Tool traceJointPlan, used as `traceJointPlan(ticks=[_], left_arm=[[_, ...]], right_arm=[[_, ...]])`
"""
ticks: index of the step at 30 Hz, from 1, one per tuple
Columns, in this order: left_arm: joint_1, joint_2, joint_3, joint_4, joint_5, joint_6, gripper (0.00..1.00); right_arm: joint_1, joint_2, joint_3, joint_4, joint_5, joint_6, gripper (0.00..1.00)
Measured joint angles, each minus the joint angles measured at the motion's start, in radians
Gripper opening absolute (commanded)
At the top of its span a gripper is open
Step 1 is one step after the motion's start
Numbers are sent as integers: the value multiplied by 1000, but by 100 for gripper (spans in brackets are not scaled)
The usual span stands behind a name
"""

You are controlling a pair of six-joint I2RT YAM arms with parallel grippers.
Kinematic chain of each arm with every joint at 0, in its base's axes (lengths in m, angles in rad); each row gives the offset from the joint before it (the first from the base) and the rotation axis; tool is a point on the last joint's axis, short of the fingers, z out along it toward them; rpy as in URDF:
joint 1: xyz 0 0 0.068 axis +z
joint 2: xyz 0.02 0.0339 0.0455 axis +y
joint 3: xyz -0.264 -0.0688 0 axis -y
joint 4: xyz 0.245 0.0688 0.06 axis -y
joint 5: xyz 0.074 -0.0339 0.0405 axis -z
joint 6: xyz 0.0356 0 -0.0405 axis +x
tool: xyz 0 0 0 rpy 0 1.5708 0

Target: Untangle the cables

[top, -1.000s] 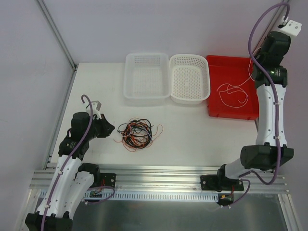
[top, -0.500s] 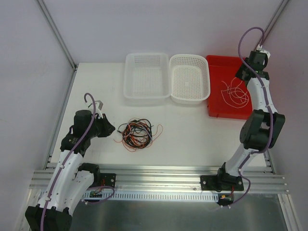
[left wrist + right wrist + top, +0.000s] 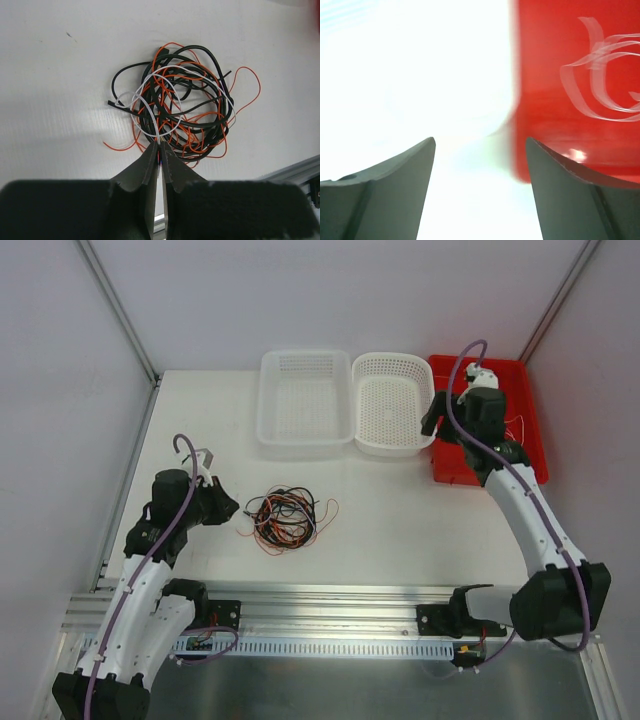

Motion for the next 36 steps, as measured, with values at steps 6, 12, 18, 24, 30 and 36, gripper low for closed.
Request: traceJointPlan(ticks=[6,12,18,24,30,36], left_arm=[[0,-8,35,-5,64,-3,5],[-7,-24,183,5,216,-45,5],[-75,-30,283,13,302,-115,5],[-227,-10,326,16,284,-167,5],[-326,31,330,18,226,-196,5],[-388,44,330,21,175,-221,5]], right_arm=[[249,-190,-171,43,-137,25,73],[439,-266,-317,80,-172,140,64],[566,-254,-348,170,-176,223,56],[658,-180,-357,327,-196,274,50],[744,-86,-358,418,-223,330,45],[781,-24,-373,488,-228,387,43]])
